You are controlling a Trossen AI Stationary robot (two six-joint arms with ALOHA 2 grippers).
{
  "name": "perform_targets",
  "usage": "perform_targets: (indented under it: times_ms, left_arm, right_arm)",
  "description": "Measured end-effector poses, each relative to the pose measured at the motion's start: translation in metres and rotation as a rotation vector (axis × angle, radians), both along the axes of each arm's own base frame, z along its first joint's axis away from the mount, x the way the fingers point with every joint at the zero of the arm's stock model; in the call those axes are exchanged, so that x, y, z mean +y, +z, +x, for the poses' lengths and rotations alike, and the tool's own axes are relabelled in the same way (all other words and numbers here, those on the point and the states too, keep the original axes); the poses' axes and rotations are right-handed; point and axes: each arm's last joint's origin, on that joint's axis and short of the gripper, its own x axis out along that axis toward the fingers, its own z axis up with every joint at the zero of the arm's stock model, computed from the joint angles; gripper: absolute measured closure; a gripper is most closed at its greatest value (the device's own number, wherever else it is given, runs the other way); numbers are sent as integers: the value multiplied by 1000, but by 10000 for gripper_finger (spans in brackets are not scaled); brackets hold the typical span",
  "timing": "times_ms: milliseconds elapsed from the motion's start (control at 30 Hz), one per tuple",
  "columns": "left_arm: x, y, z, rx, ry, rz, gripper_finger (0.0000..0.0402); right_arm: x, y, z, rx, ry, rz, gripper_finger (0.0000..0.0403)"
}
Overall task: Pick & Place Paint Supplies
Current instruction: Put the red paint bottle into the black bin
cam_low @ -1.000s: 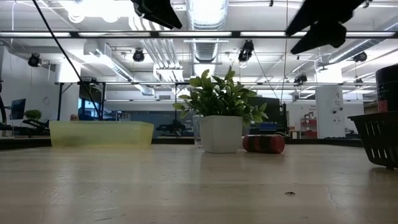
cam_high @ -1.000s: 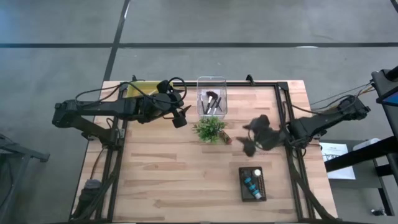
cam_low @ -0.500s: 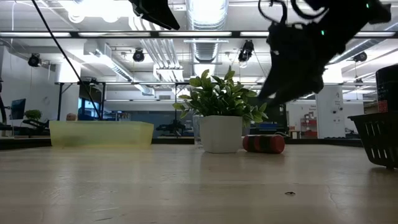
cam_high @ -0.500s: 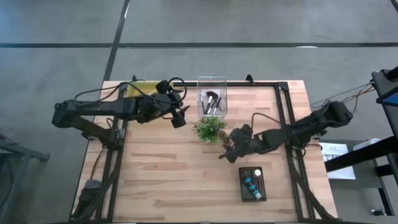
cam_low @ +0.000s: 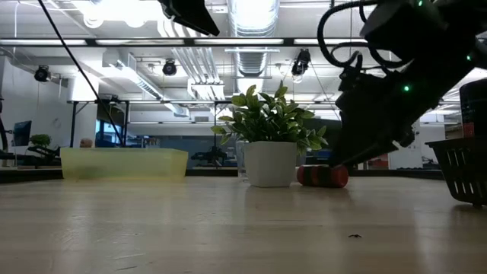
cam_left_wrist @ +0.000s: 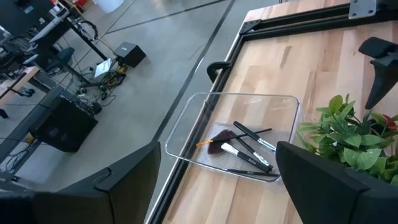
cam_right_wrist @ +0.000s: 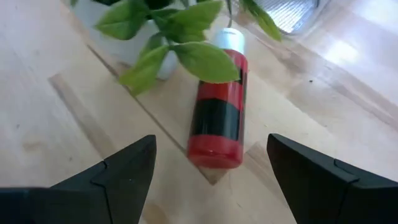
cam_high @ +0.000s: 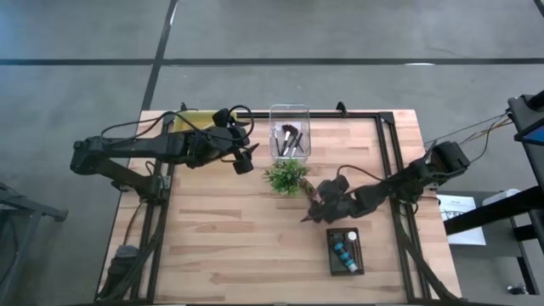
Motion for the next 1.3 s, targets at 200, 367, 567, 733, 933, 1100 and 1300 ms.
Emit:
perform_targets:
  times_ms: [200,367,567,733,933,1100,1300]
  left_arm:
    - [0,0,0,8,-7,10,77]
    - [0,0,0,8,-7,10,77]
    - [0,0,0,8,-6,10,77]
    - [0,0,0,5,-5,8,77]
    - [0,0,0,3,-3,5,77]
    - [0,0,0,3,-3,5,77]
    - [0,0,0,3,-3,4,77]
  right_arm:
    - [-7,-15,-11,-53,-24,51,96]
    - [-12,-25,-20,-53,-27,84,100]
    - [-14,-28,-24,-51,-15,64,154]
    - [-14,-28,-23,-52,17,47,197]
    - [-19,-30,-25,-37,27,17,206]
    - [-30,-30,-24,-50,31,-22,206]
    - [-48,-32,-25,-52,45,-50,206]
